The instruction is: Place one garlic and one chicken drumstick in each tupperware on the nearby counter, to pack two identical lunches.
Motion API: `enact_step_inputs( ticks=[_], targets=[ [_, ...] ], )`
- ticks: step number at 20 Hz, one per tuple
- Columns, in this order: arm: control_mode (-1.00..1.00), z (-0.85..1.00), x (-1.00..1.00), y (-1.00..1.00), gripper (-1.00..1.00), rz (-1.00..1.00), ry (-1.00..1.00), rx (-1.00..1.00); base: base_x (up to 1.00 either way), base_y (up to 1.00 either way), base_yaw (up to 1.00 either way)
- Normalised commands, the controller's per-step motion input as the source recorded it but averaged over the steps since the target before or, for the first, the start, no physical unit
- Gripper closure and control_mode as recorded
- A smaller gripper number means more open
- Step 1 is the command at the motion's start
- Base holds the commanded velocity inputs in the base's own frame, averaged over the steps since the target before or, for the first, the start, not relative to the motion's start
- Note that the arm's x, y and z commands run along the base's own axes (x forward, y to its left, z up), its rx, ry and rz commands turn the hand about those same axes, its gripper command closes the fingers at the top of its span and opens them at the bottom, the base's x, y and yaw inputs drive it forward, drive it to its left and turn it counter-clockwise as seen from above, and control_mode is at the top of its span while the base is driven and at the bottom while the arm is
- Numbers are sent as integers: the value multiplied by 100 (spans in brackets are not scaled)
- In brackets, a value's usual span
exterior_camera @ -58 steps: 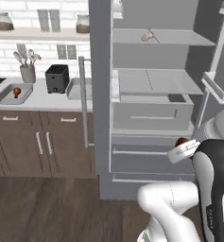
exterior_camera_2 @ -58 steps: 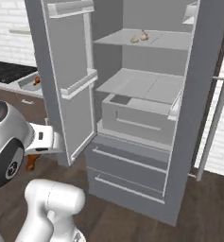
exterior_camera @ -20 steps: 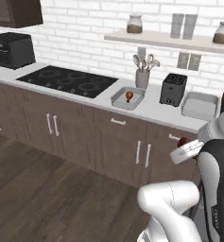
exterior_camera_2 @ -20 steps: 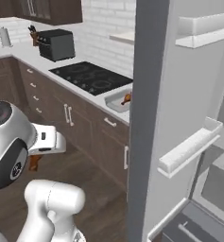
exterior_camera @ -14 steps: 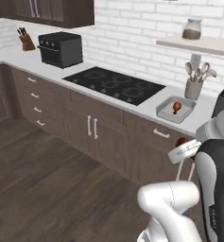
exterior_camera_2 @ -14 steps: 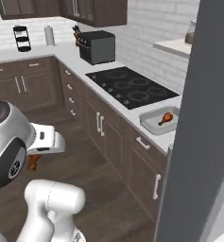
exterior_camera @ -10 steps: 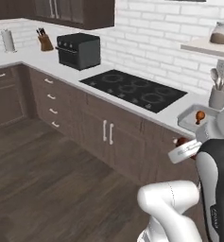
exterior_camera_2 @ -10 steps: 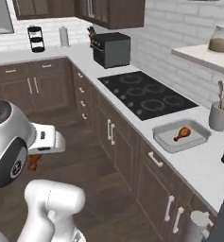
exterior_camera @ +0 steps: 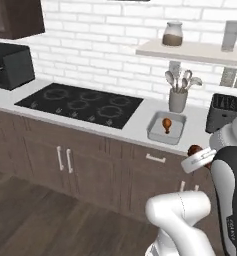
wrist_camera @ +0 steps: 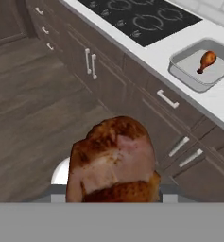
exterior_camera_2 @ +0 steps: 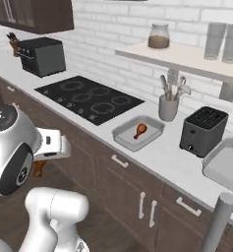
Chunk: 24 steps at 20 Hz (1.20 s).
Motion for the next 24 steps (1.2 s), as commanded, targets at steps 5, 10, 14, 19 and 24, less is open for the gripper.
enact_step_inputs(
  ticks=[5, 10, 14, 19, 24],
  targets=[
    [100, 0, 0, 0, 100, 0, 0, 0, 42, -35, -65],
    [100, 0, 0, 0, 100, 0, 0, 0, 54, -38, -66],
    [100, 0, 0, 0, 100, 0, 0, 0, 77, -33, -62],
    [100, 0, 0, 0, 100, 0, 0, 0, 96, -27, -57],
    [-100, -20, 25, -19, 100, -19, 0, 0, 44, -21, -33]
  ],
)
